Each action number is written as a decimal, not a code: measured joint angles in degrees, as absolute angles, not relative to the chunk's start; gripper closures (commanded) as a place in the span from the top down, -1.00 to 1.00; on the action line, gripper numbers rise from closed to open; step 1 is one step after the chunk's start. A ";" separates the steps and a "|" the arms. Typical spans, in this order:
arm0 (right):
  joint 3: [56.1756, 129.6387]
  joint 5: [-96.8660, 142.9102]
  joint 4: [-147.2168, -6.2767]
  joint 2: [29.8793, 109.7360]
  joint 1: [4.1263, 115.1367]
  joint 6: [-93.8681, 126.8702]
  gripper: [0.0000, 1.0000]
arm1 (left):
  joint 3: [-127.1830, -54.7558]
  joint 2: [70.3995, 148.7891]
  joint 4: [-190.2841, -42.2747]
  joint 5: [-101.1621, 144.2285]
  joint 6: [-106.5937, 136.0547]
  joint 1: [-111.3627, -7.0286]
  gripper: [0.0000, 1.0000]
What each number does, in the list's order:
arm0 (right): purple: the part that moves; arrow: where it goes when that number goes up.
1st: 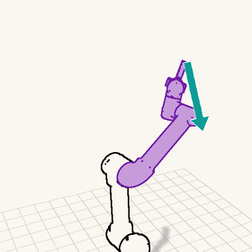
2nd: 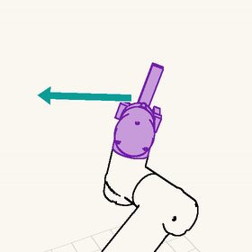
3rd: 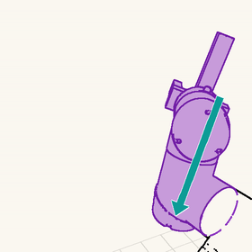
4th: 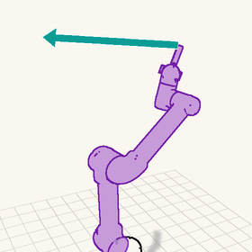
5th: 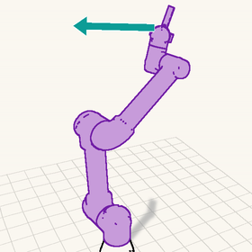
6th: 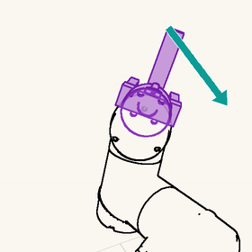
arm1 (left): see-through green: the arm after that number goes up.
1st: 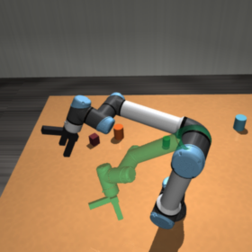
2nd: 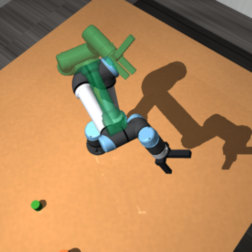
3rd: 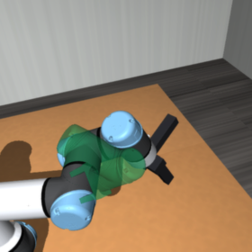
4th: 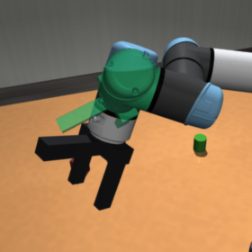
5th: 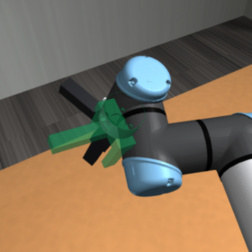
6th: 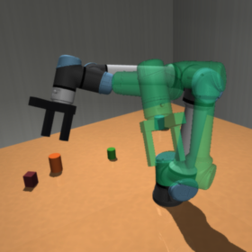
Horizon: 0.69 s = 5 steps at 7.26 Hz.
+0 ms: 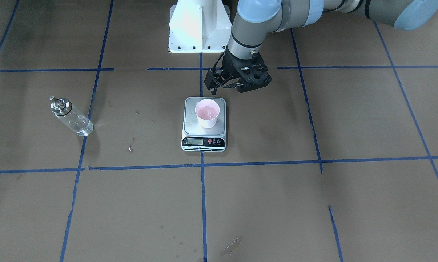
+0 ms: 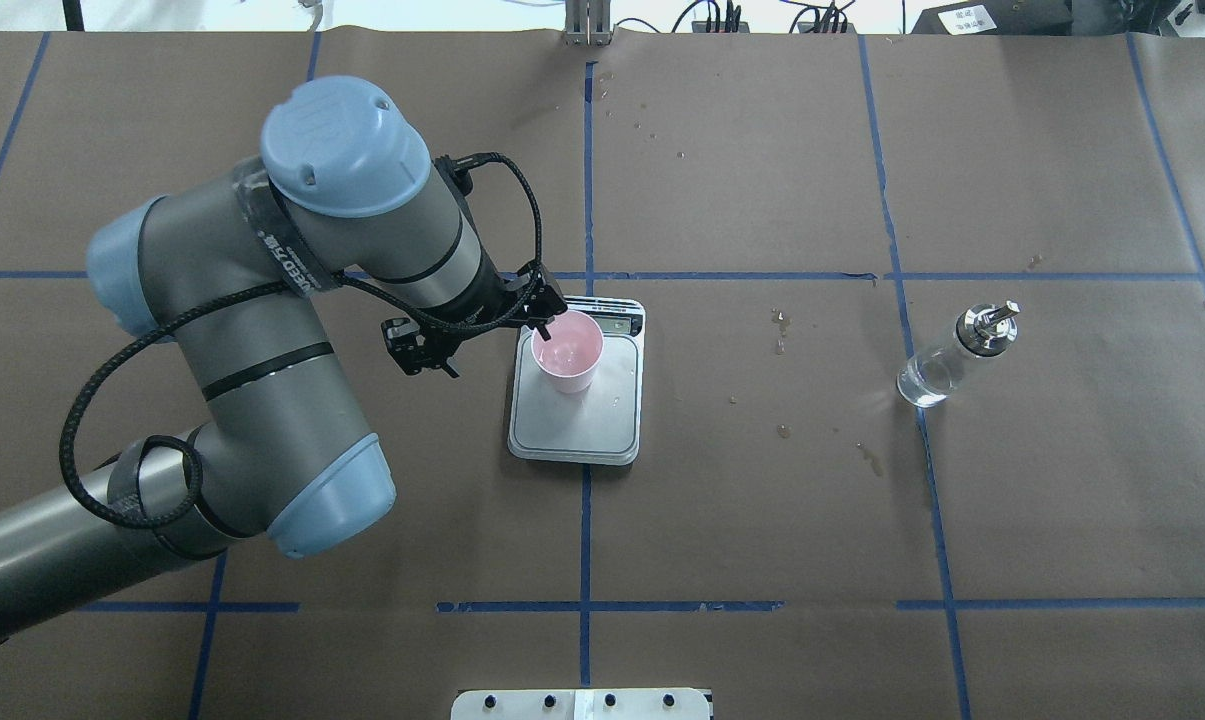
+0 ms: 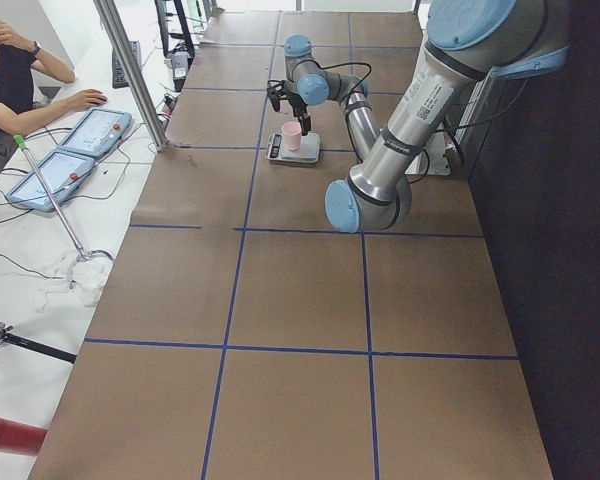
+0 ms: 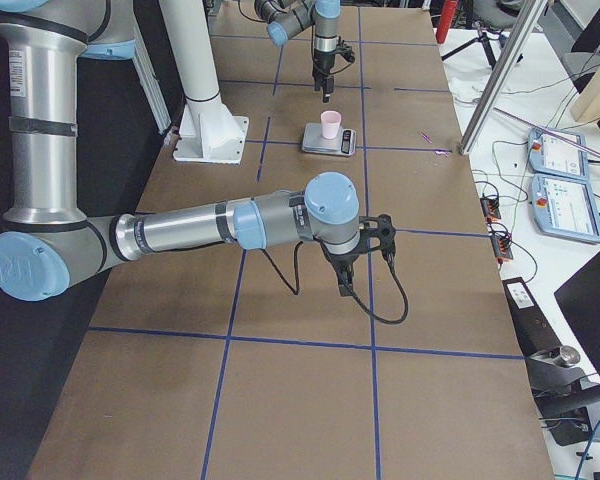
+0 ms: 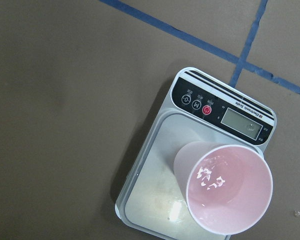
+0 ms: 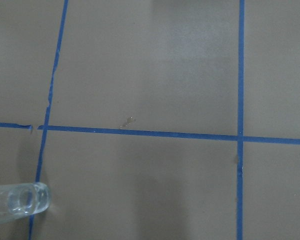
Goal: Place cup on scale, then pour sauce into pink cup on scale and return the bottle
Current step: 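Withdraw the left arm while the right gripper approaches the glass bottle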
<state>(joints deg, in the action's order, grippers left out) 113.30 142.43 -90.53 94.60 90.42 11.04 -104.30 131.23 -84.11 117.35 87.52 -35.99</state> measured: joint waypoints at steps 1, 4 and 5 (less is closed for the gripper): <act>119.38 142.10 -94.18 94.89 87.78 15.34 1.00 | -104.83 131.17 -83.54 117.69 86.07 -37.41 1.00; 134.81 134.01 -96.55 95.88 72.24 39.95 1.00 | -107.71 131.01 -79.49 119.91 80.63 -41.62 1.00; 136.96 128.04 -89.62 99.04 65.20 49.74 1.00 | -109.12 130.18 -78.12 120.92 78.04 -43.30 1.00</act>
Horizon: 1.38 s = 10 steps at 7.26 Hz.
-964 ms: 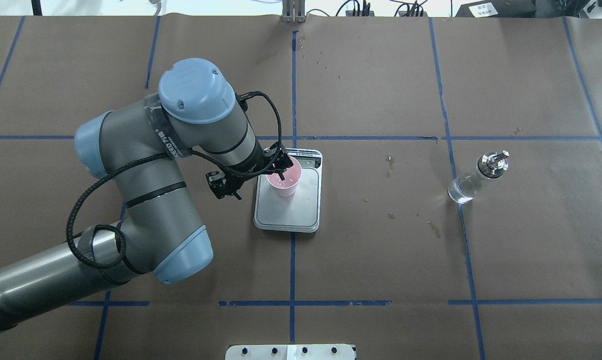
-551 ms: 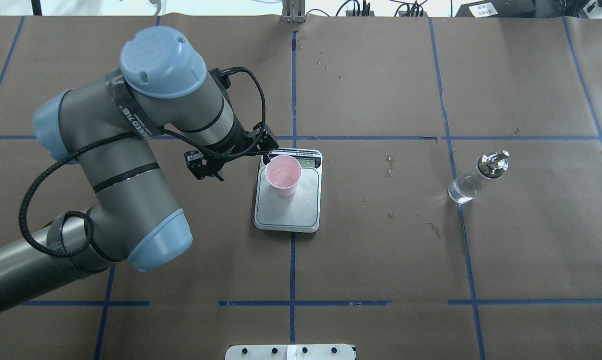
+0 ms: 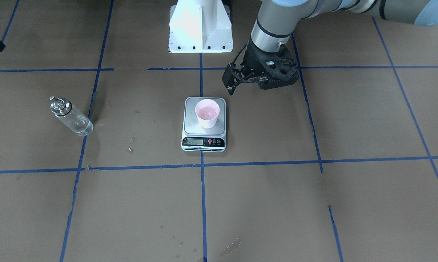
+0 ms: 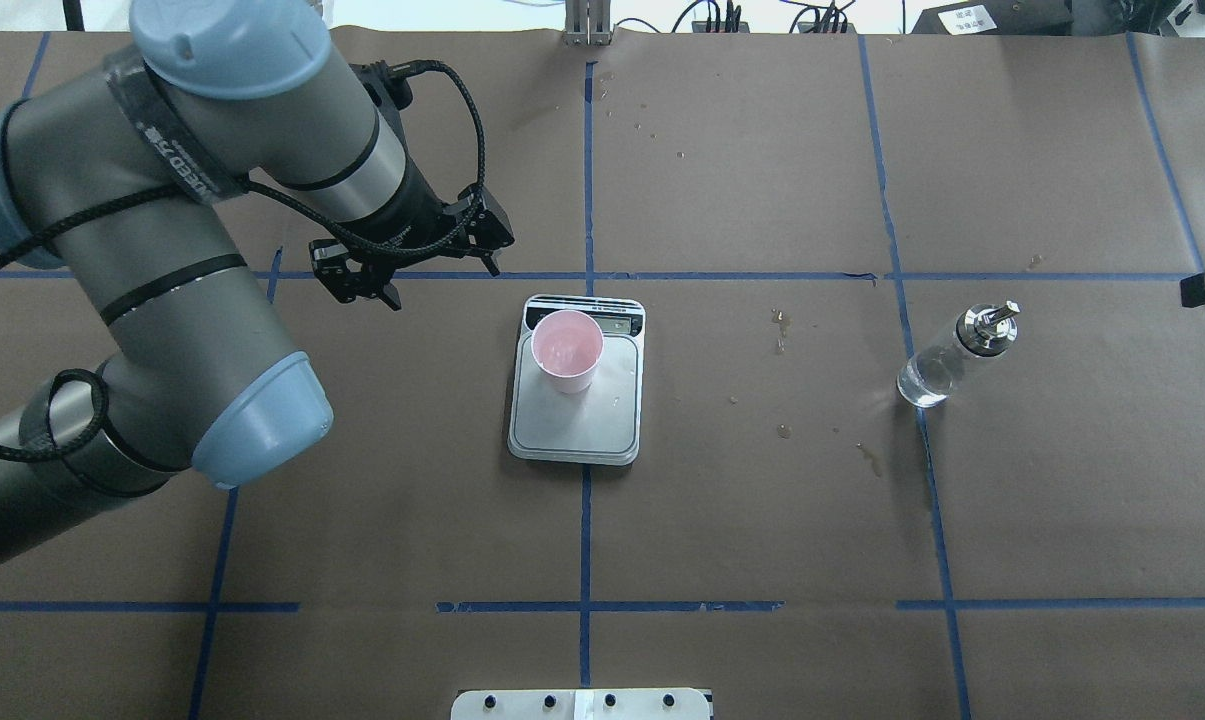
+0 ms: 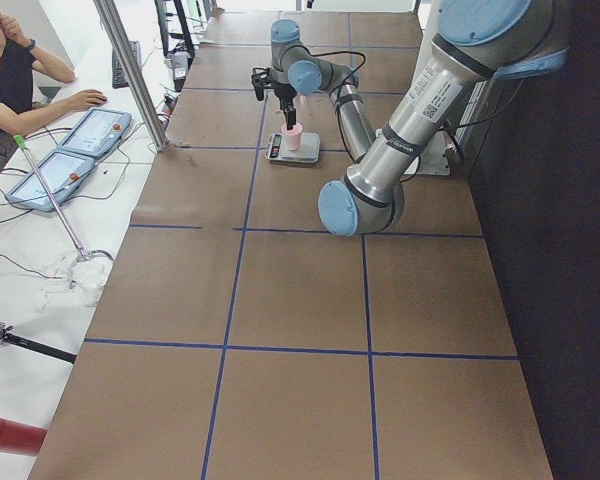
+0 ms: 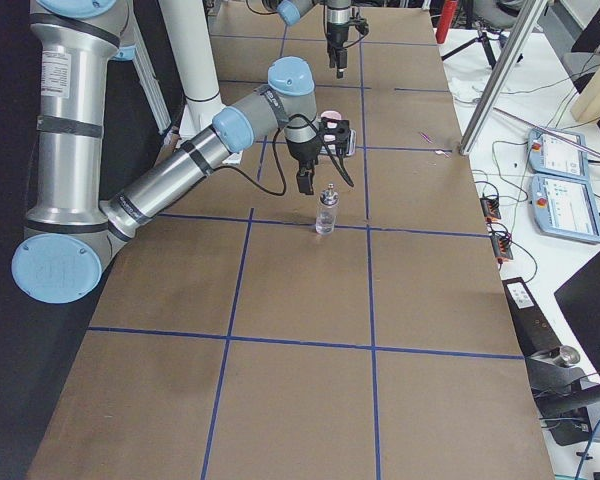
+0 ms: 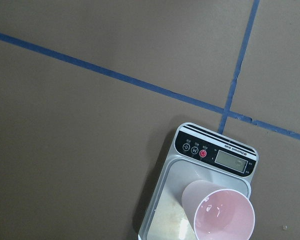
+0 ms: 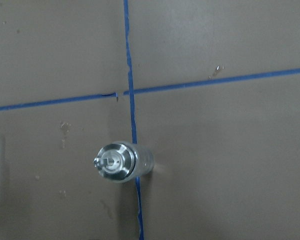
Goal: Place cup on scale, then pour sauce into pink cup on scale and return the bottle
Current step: 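Withdraw the left arm while the right gripper approaches the glass bottle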
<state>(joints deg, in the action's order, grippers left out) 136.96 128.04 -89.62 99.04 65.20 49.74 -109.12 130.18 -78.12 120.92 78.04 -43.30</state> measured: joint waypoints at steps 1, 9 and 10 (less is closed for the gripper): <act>137.75 120.62 -79.23 104.41 57.72 58.50 1.00 | -110.88 128.34 -77.56 121.88 75.29 -44.98 1.00; 128.69 63.41 -61.85 109.32 17.61 82.08 1.00 | -117.29 107.41 -77.00 122.43 26.27 -61.22 1.00; 125.58 59.47 -61.28 107.69 16.86 81.56 1.00 | -117.50 104.36 -77.12 122.31 16.15 -64.27 1.00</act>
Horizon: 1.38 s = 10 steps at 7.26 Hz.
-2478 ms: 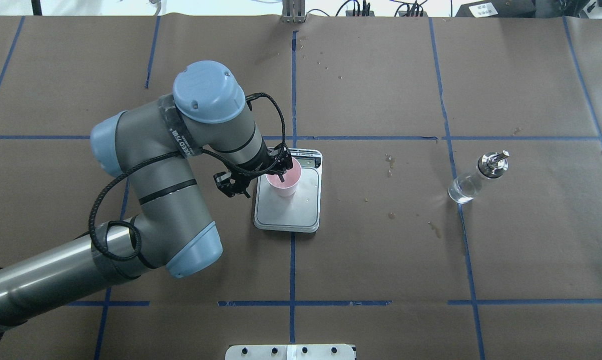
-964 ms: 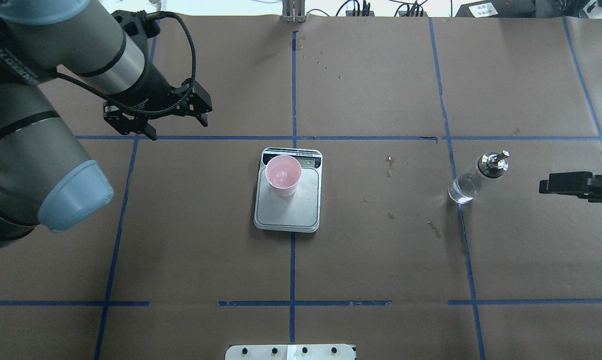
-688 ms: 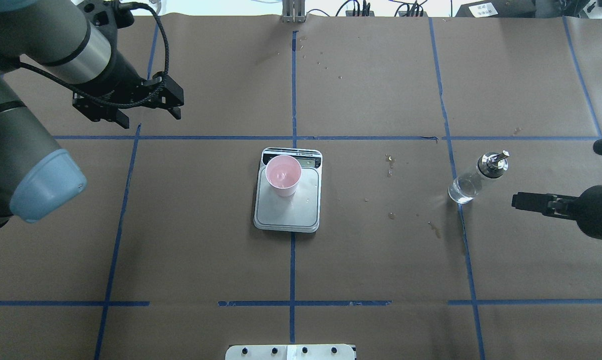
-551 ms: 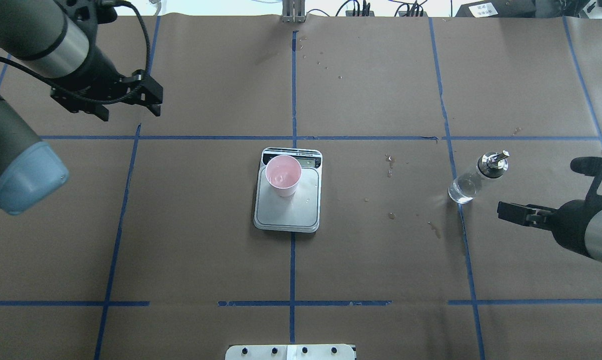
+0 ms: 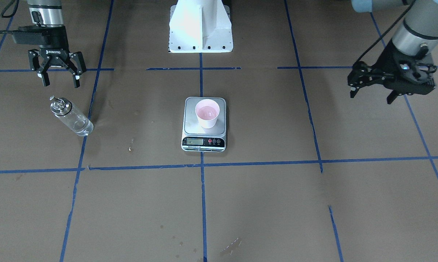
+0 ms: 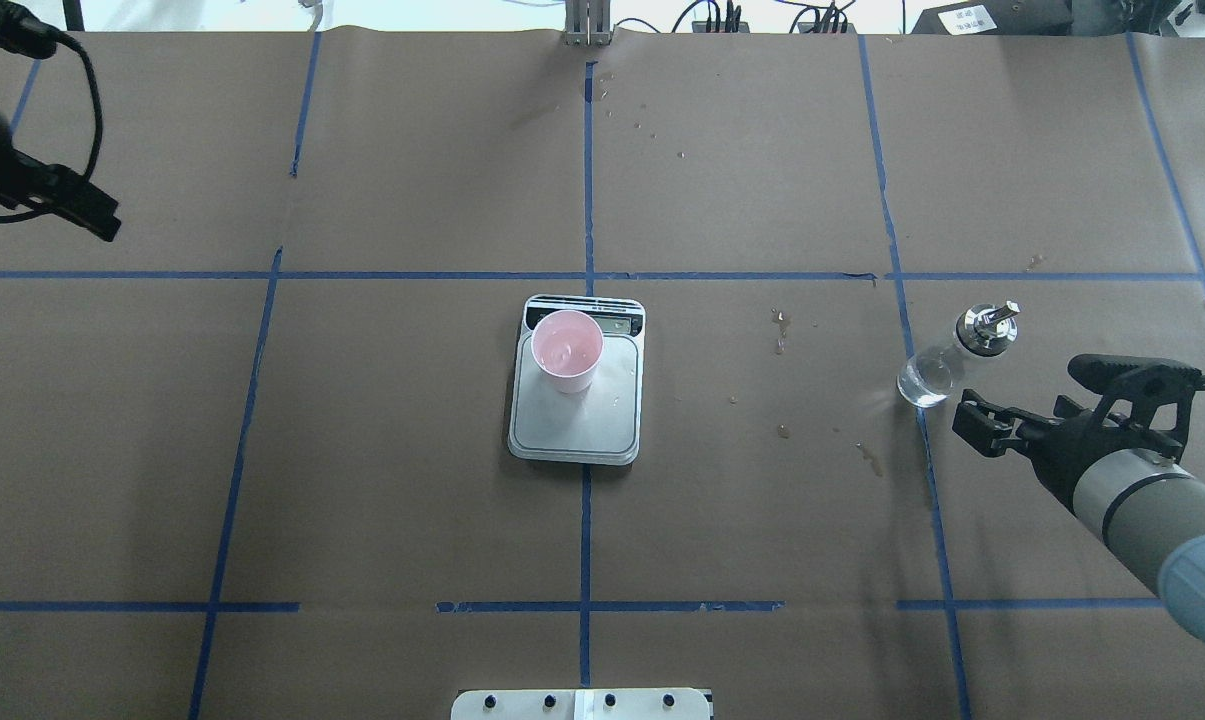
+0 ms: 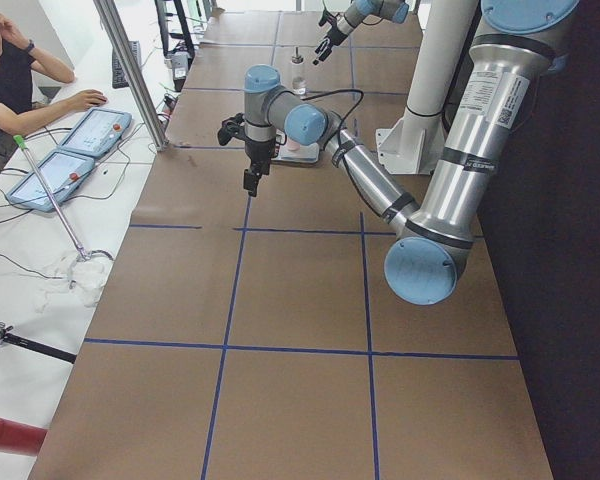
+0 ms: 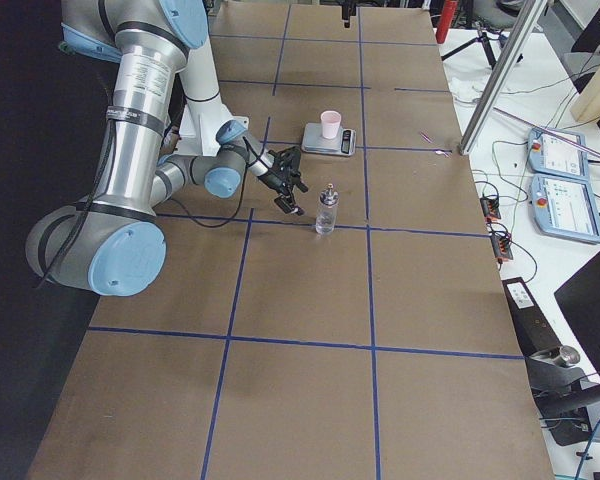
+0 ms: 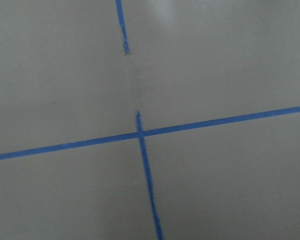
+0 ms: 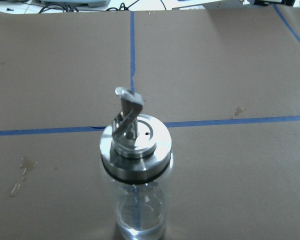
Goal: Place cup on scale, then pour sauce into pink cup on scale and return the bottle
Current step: 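Withdraw the left arm while the right gripper approaches the glass bottle, then close the right gripper around the glass sauce bottle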
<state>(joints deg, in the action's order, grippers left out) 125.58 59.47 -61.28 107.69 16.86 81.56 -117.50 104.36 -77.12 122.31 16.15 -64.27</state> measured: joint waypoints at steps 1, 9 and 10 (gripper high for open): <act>123.22 56.61 -60.33 106.45 16.26 81.21 1.00 | -117.38 101.87 -77.20 122.23 5.97 -67.06 1.00; 112.33 52.51 -54.06 100.52 15.57 75.94 1.00 | -116.37 99.58 -77.26 122.17 -5.05 -71.29 1.00; 111.50 52.34 -54.05 99.43 15.63 75.34 1.00 | -116.38 99.58 -77.26 122.17 -5.02 -71.40 1.00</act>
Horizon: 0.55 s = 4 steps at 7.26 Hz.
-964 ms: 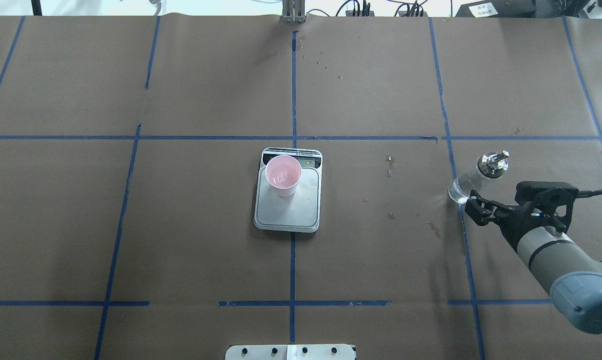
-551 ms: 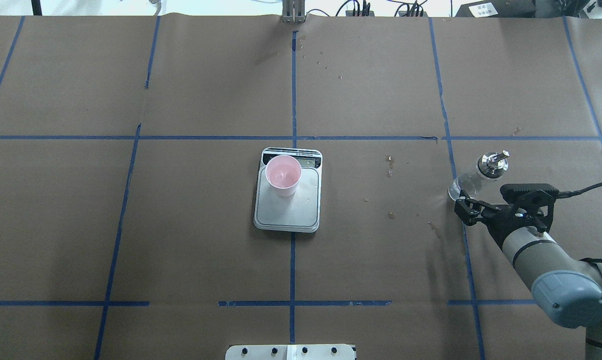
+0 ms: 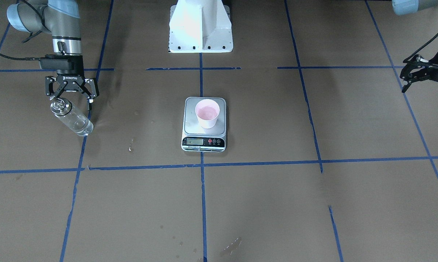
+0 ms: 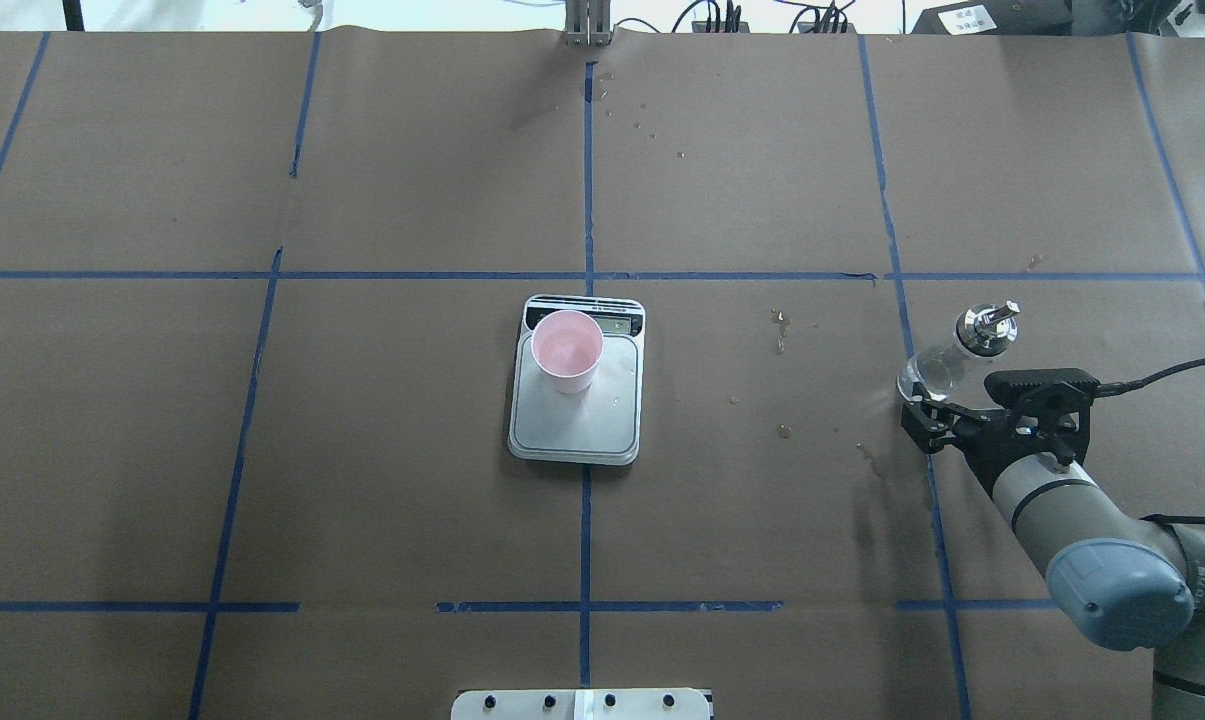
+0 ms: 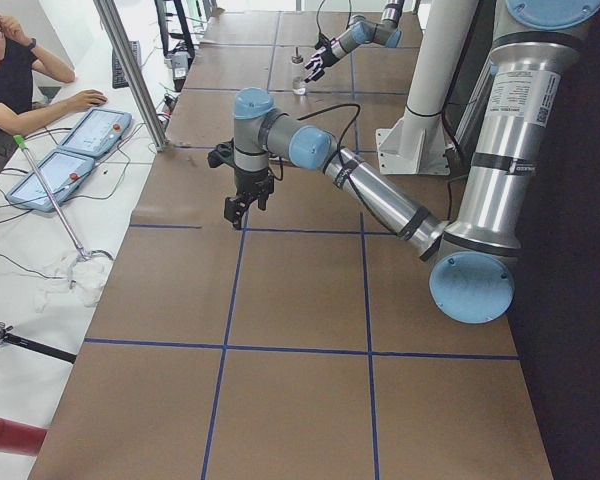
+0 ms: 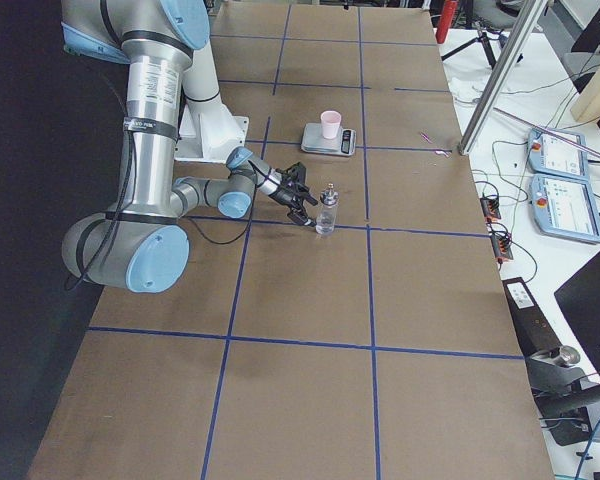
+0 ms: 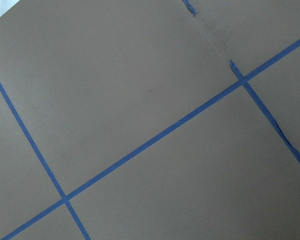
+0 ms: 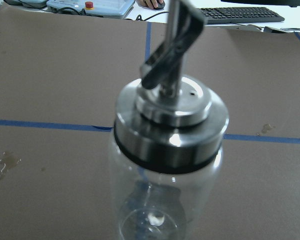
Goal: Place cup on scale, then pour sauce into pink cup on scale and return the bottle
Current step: 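Close the right gripper around the glass sauce bottle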
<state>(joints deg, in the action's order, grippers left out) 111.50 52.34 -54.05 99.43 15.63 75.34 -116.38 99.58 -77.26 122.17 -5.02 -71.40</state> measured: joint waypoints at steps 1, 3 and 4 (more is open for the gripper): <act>110.61 52.02 -54.05 98.61 15.68 75.05 1.00 | -116.41 99.58 -77.26 122.17 -5.01 -71.53 1.00; 109.67 51.78 -54.00 98.15 15.81 74.90 1.00 | -116.45 99.59 -77.26 122.20 -5.01 -71.61 1.00; 109.47 51.72 -53.98 98.09 15.93 74.89 1.00 | -116.48 99.63 -77.25 122.21 -4.99 -71.66 1.00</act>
<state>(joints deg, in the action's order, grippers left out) 109.47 51.72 -53.98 98.09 15.93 74.89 -116.48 99.63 -77.25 122.21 -4.99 -71.66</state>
